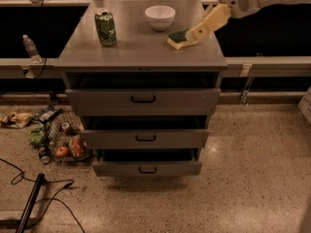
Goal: Place green can into white bowl
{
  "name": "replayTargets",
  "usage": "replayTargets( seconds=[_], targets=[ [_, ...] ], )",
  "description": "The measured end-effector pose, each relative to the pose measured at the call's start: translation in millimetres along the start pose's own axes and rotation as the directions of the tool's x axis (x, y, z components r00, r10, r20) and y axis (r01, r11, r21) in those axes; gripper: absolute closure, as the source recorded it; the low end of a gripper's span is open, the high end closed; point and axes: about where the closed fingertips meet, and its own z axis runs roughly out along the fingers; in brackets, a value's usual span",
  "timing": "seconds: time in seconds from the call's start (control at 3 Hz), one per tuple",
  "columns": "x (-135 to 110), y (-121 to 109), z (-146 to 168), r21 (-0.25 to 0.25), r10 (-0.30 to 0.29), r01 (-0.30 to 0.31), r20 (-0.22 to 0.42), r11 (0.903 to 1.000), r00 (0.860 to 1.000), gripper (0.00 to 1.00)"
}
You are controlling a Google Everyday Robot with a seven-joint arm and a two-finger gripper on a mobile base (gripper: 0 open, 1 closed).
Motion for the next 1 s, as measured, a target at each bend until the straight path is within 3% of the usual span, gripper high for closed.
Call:
replayTargets(
  seconds=[0.33,0.67,1.0],
  targets=[
    [-25.7,-43.4,68.9,-0.018,0.089,-0.088,0.123,0.996,0.988,0.0],
    [-45.2,-61.9,73.4,0.005,0.087,-0.09,0.166,0.996,0.982,0.0],
    [-47.9,-61.7,87.1,0.012,0.123,-0.127,0.176,0.9918,0.977,0.0]
  ],
)
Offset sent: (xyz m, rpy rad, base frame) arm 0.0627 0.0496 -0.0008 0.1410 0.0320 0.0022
